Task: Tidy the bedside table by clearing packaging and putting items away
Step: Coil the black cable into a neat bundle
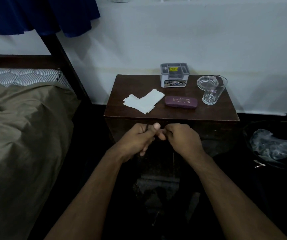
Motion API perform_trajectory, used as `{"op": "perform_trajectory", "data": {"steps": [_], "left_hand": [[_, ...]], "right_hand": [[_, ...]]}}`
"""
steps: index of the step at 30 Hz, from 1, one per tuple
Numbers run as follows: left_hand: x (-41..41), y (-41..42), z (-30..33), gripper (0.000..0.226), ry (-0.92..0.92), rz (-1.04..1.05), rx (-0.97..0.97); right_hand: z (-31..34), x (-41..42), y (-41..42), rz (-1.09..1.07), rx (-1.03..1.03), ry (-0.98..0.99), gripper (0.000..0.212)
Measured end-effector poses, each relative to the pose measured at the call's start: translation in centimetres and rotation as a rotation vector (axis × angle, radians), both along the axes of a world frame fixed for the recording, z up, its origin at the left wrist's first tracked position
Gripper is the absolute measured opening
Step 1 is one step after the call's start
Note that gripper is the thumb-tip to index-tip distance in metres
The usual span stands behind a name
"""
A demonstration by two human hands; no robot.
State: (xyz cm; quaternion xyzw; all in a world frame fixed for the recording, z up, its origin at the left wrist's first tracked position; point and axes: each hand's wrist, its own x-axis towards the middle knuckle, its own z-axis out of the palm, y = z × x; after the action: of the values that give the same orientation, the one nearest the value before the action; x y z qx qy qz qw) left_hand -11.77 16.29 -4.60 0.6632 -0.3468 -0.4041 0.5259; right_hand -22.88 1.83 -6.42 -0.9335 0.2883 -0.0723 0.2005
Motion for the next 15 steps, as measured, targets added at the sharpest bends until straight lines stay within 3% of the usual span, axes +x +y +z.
{"op": "perform_trajectory", "data": {"steps": [6,11,15], "left_hand": [[-0.3,-0.4,-0.2,0.041,-0.144,-0.028,-0.112],[-1.7,-0.7,-1.1,0.06,-0.221,-0.24,0.143],[-1.2,-1.2,-0.8,0.065,-0.146,0.005,0.11]], "right_hand": [[-0.1,0.5,-0.6,-0.143,0.138,-0.167,0.04],[0.2,0.7,0.1,-0.039,0.417,-0.301,0.04],[0.6,1.1,1.3,-0.111,0.685,-0.484,0.048]]}}
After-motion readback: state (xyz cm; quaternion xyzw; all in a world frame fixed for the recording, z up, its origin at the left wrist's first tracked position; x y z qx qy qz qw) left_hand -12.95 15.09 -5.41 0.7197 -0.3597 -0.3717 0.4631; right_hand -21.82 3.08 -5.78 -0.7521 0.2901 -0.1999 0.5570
